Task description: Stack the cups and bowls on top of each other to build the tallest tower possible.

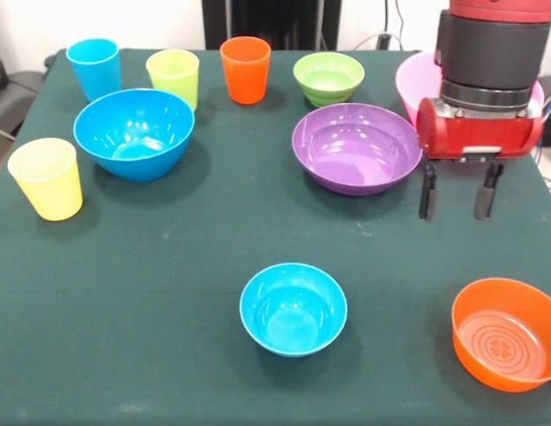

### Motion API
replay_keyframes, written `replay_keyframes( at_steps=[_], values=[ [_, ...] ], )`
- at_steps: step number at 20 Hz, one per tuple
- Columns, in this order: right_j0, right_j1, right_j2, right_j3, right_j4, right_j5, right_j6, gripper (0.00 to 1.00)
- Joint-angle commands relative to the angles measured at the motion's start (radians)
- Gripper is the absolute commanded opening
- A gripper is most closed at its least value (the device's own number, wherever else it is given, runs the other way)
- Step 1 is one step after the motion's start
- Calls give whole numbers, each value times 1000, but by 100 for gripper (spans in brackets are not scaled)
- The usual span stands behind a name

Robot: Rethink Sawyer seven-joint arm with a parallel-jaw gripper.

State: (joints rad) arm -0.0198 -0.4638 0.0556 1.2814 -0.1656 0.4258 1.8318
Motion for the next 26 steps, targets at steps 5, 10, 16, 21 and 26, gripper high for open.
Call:
replay_keyframes(
  at_steps=[5,10,16,21,26],
  values=[
    [30,77,-8,-192,63,252,115,100],
    [30,121,-9,-297,76,302,95,100],
    [17,177,-4,-393,70,317,61,100],
    [20,240,-9,-480,62,313,60,100],
    [23,294,-13,-548,61,307,60,100]
  ],
)
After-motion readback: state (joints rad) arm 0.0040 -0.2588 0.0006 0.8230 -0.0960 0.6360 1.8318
